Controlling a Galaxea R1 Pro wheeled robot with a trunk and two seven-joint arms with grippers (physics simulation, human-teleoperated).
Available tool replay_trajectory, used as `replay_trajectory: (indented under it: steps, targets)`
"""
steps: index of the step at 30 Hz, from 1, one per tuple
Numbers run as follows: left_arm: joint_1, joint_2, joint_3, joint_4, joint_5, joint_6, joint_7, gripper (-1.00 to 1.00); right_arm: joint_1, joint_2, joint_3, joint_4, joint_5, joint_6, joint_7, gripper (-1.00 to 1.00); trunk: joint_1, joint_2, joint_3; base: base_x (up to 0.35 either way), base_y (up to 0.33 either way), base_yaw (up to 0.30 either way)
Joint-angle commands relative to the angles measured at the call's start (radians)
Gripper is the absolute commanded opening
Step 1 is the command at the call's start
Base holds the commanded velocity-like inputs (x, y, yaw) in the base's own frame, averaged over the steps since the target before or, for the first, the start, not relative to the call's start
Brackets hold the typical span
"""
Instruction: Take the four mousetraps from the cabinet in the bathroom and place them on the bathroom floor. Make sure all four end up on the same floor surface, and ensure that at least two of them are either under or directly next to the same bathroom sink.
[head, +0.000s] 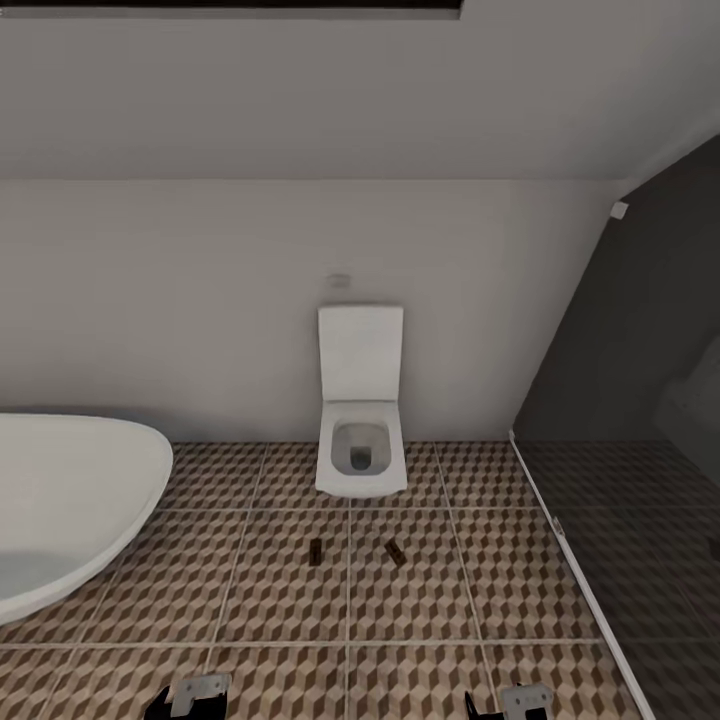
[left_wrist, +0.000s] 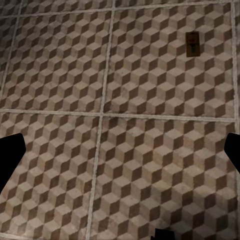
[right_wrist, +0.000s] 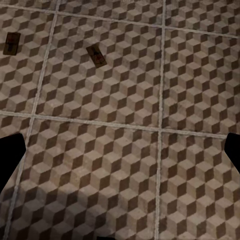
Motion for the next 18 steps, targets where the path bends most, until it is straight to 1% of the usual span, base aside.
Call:
replay_trajectory:
  steps: [1, 18]
  targets:
    - [-0.001, -0.001, -0.008, 0.003, 0.004, -0.004, 0.003, 1.00, -0.001, 0.000, -0.006, 0.002, 0.011, -0.003, -0.005, 1.00, 0.001, -0.002, 0.000, 0.000, 0.000, 0.000]
    - [0.000, -0.001, -0.008, 0.003, 0.004, -0.004, 0.003, 1.00, -0.001, 0.002, -0.006, 0.003, 0.011, -0.003, -0.005, 1.00, 0.001, -0.002, 0.028, 0.000, 0.000, 0.000]
